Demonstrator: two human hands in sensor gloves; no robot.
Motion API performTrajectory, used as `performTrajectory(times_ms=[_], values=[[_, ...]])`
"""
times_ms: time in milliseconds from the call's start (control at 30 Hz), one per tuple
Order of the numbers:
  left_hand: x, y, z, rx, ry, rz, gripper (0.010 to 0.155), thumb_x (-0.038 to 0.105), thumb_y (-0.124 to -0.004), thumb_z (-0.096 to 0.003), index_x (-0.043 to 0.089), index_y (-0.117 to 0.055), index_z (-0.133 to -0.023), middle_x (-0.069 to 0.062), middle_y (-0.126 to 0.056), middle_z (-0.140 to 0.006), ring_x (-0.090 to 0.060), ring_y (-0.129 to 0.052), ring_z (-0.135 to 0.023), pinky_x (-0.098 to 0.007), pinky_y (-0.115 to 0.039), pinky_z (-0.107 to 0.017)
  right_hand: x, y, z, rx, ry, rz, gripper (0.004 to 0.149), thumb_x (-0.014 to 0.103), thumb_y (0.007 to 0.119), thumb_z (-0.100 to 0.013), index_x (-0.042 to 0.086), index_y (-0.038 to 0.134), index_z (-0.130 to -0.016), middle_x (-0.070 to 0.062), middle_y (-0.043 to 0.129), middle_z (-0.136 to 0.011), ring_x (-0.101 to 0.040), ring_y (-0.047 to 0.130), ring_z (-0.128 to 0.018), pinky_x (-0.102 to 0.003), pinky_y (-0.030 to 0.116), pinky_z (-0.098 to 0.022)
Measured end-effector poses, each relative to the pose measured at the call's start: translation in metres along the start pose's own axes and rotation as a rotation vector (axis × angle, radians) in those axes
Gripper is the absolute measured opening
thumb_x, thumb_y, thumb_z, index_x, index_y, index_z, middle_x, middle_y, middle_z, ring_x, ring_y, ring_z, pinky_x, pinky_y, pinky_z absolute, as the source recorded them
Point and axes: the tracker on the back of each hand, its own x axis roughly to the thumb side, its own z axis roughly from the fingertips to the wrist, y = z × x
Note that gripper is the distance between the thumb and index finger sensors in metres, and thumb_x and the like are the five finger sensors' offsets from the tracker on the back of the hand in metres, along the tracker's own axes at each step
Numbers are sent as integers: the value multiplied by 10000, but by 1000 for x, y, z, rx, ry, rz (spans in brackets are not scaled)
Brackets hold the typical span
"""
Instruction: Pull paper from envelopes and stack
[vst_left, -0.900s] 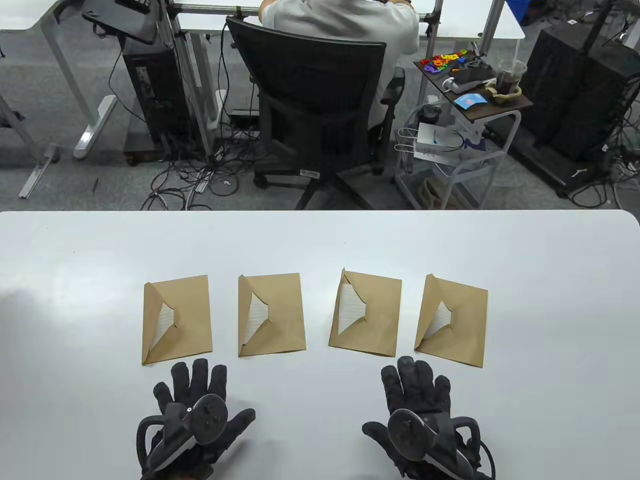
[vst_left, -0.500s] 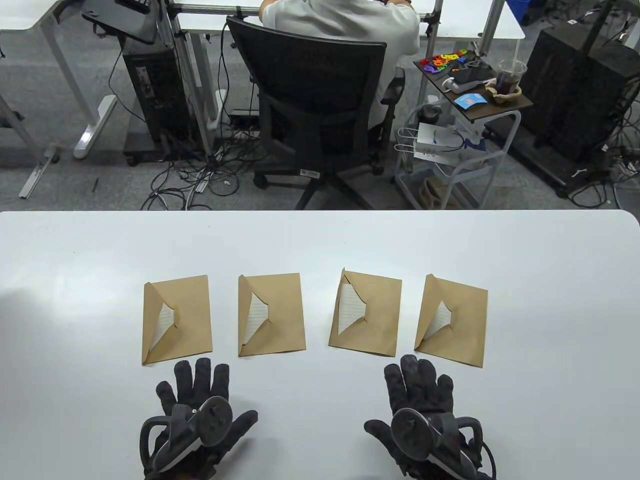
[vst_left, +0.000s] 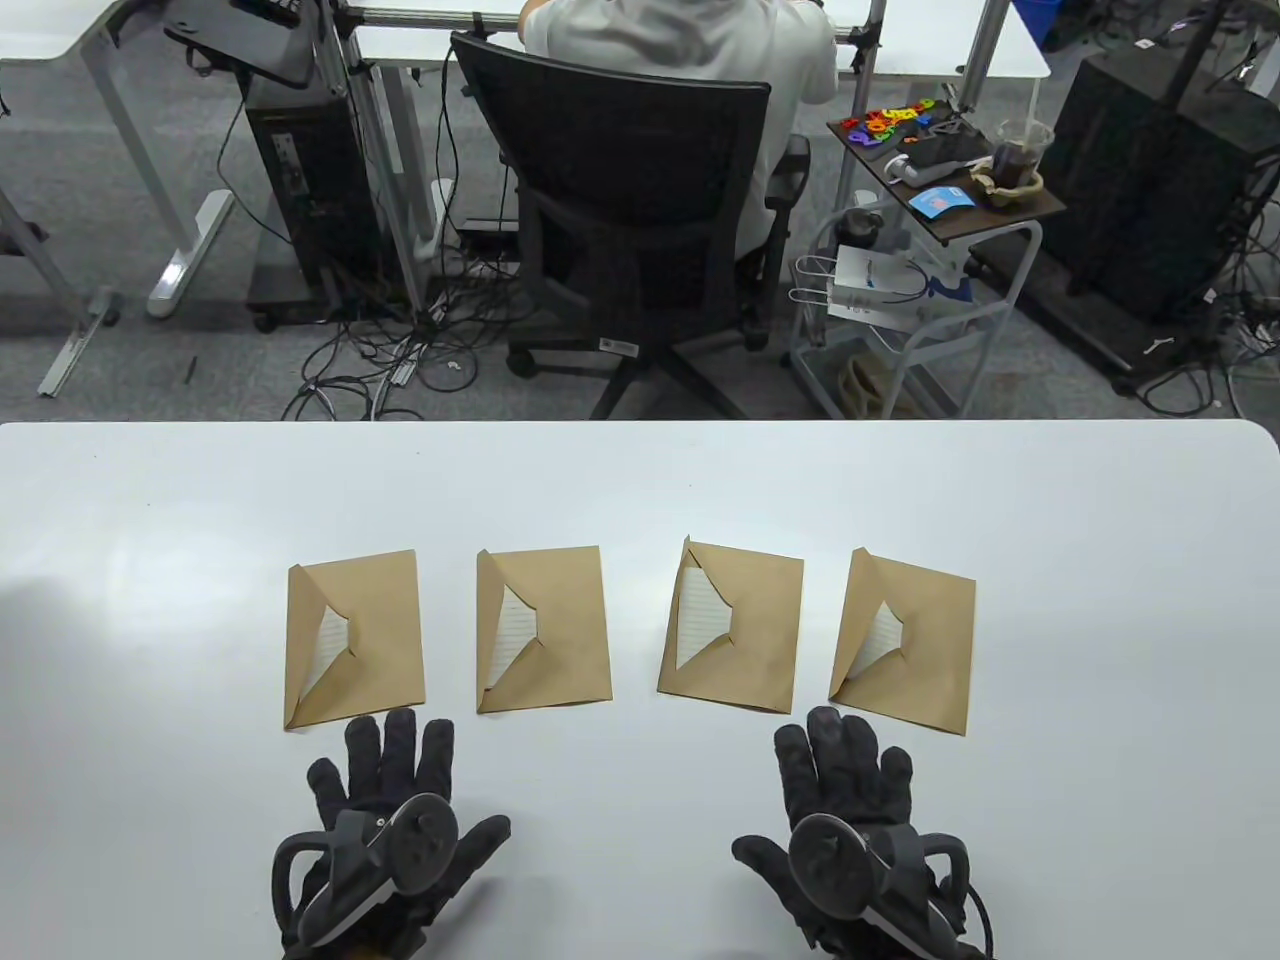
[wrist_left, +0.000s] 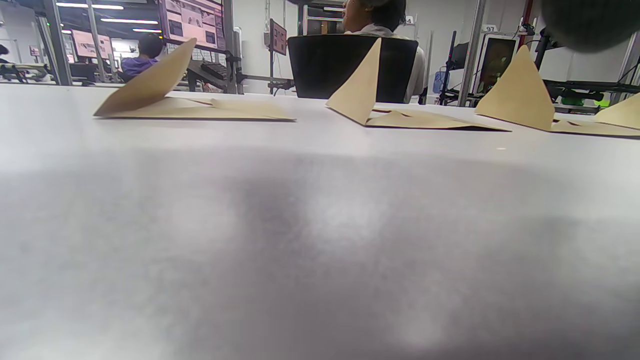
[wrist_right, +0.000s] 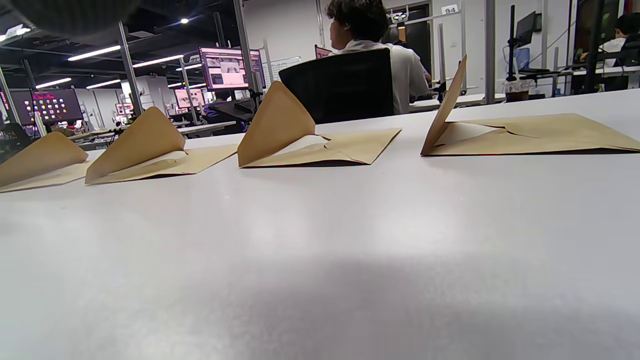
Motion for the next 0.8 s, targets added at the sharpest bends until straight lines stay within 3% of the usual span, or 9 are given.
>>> performTrajectory(times_ms=[233,500,800], values=[[5,8,5,33,-34,18,1055,837,-668,-435,221,-297,-1206,-141,-286,-1243,-531,-273,-1152,-788,-323,-721,-1,-3,1,-37,-8,-21,943,657,669,-330,236,285,-1082,-125,224,-1175,-473,294,-1087,-701,295,-722],[1,5,2,-4,-29,31,1046,831,-674,-437,210,-331,-1205,-147,-327,-1241,-531,-298,-1151,-786,-332,-720,-17,-9,-6,-21,65,-123,943,653,680,-332,239,286,-1082,-115,214,-1176,-468,285,-1089,-697,295,-727],[1,9,5,22,-44,44,1048,830,-674,-437,205,-330,-1205,-146,-329,-1241,-531,-296,-1151,-785,-333,-722,-67,-38,-26,-57,246,-536,939,646,701,-336,238,302,-1081,-114,221,-1177,-471,294,-1091,-694,308,-734]])
